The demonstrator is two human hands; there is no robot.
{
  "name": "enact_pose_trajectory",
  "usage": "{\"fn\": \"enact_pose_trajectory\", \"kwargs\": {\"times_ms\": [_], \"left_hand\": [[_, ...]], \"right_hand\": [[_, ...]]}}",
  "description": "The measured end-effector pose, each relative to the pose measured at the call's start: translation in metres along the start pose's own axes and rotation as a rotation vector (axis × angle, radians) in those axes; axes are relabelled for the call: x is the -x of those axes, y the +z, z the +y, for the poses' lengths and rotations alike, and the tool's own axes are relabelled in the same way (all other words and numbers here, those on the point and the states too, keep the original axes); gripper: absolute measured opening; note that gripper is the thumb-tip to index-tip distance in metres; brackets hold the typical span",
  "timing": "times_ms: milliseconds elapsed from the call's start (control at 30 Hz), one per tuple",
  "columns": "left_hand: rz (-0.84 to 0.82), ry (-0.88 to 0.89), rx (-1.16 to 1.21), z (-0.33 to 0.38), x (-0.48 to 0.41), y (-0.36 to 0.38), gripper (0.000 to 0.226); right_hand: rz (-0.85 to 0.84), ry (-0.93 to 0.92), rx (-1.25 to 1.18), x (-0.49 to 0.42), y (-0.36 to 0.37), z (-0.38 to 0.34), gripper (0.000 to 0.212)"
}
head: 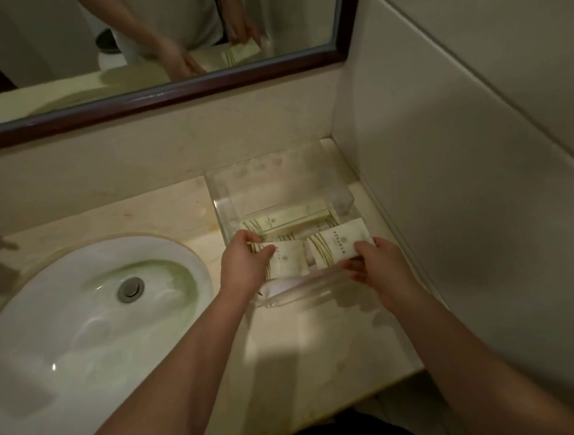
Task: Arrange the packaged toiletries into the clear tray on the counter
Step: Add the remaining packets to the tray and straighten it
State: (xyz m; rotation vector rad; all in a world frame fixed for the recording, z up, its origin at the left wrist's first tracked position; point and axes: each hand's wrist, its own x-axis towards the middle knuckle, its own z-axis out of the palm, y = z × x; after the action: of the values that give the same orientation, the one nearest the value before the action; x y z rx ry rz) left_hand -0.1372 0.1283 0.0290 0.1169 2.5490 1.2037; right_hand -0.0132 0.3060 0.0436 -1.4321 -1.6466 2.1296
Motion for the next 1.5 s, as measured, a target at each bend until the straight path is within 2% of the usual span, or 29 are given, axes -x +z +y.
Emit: {"fn": "enact_pose_trajectory", "kwargs": {"times_ms": [200,367,500,633,700,800,900,1067,1167,1267,1333,1500], "left_hand": [[0.234,-0.048,-0.037,0.000,-0.005,0.016,0.028],[0.339,-0.057,-0.087,0.001,-0.006,0.023,0.033],[0.351,0.005,-0.106,-0.001,-0.001,0.026,0.037],[0.415,0.141,-0.175,-0.013,0.016,0.030,0.038],[0.355,0.312,-0.278,-0.018,0.021,0.030,0.033],[0.110,0.563,-0.418,-0.026,0.018,0.032,0.027],[0.045,0.546,-0.461,-0.029,0.008,0.031,0.028],[0.003,0.560,-0.457,-0.031,-0.005,0.027,0.028],[-0.016,0.557,-0.446,-0.032,-0.008,0.027,0.028],[-0.016,0.563,-0.470,-0.030,-0.007,0.027,0.025],[-0.022,0.585,-0.530,-0.031,-0.003,0.027,0.027],[-0.153,0.552,-0.673,-0.033,0.016,0.026,0.060]], "right_hand": [[-0.034,0.037,-0.016,-0.030,0.005,-0.013,0.015],[-0.037,0.048,0.067,-0.042,0.013,-0.013,0.017],[-0.037,0.079,0.128,-0.045,0.015,-0.016,0.017],[-0.044,0.074,0.198,-0.048,0.018,-0.019,0.018],[-0.041,0.064,0.242,-0.050,0.021,-0.020,0.018],[0.000,-0.002,0.396,-0.053,0.024,-0.021,0.018],[0.073,-0.153,0.765,-0.056,0.023,-0.021,0.022],[0.147,-0.230,1.235,-0.053,0.023,-0.018,0.058],[0.200,-0.407,1.260,-0.046,0.025,-0.016,0.062],[0.117,-0.702,1.276,-0.044,0.030,-0.007,0.042],[0.063,-0.738,1.320,-0.046,0.035,0.000,0.039],[0.035,-0.695,1.278,-0.046,0.045,0.011,0.042]]}}
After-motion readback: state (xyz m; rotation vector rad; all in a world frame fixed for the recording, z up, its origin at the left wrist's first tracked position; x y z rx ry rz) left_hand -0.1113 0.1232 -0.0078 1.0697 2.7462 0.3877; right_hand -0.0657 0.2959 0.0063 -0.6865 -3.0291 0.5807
